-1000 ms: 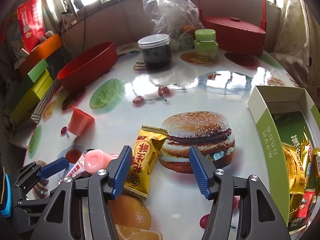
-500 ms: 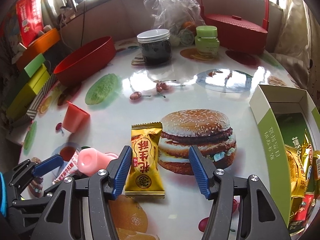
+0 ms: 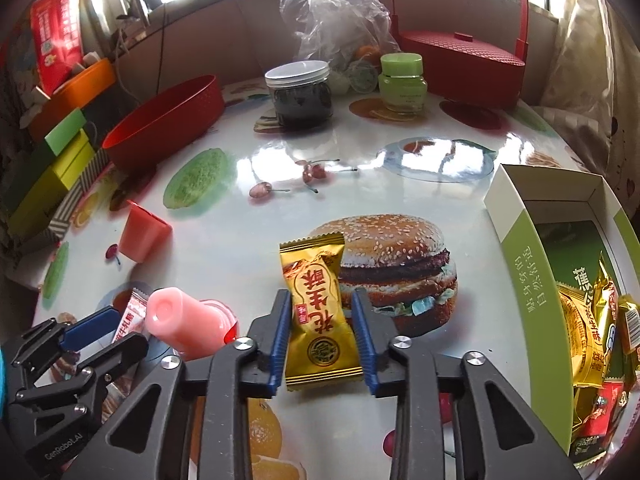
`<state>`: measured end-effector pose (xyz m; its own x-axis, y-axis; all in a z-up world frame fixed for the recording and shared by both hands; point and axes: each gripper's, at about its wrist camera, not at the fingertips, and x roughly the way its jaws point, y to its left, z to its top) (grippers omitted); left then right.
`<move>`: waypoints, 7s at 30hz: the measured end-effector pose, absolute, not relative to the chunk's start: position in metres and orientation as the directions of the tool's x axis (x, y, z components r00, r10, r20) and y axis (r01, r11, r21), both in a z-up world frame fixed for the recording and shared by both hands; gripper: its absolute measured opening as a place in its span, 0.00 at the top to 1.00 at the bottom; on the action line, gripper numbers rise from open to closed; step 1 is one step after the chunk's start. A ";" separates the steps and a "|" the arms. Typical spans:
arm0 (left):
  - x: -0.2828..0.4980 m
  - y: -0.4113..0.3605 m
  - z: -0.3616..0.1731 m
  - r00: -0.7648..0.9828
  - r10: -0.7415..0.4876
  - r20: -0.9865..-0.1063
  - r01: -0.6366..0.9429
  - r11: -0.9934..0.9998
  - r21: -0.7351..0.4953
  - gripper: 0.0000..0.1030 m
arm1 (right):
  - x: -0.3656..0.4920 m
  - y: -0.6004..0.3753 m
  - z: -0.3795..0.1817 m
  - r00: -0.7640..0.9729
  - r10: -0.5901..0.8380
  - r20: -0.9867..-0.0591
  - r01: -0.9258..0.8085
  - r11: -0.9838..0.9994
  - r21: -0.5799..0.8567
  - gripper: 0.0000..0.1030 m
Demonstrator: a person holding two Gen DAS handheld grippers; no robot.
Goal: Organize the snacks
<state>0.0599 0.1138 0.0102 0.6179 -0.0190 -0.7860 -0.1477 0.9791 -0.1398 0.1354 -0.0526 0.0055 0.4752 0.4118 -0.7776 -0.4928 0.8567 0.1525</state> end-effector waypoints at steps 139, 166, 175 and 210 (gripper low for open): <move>0.064 0.088 0.011 0.563 0.067 -0.824 -0.135 0.991 -0.012 0.73 | 0.075 -0.224 0.053 0.630 0.412 -0.658 -0.310 0.911 0.273 0.79; 0.043 0.066 0.068 0.674 -0.002 -0.739 -0.080 0.994 -0.076 0.80 | 0.064 -0.230 0.068 0.650 0.412 -0.638 -0.314 0.911 0.268 0.79; 0.051 0.039 0.083 0.694 -0.065 -0.717 -0.006 0.995 -0.096 0.80 | 0.063 -0.235 0.072 0.656 0.406 -0.636 -0.308 0.914 0.265 0.79; 0.141 -0.063 0.086 0.641 -0.310 -0.702 0.229 0.950 -0.211 0.80 | 0.086 -0.266 0.060 0.672 0.341 -0.657 -0.218 0.940 0.264 0.79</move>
<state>0.1410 -0.0626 0.0859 0.6408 -0.3101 -0.7023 0.2287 0.9504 -0.2109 0.0864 -0.2657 0.0601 0.6722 0.3405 -0.6574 -0.2176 0.9396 0.2641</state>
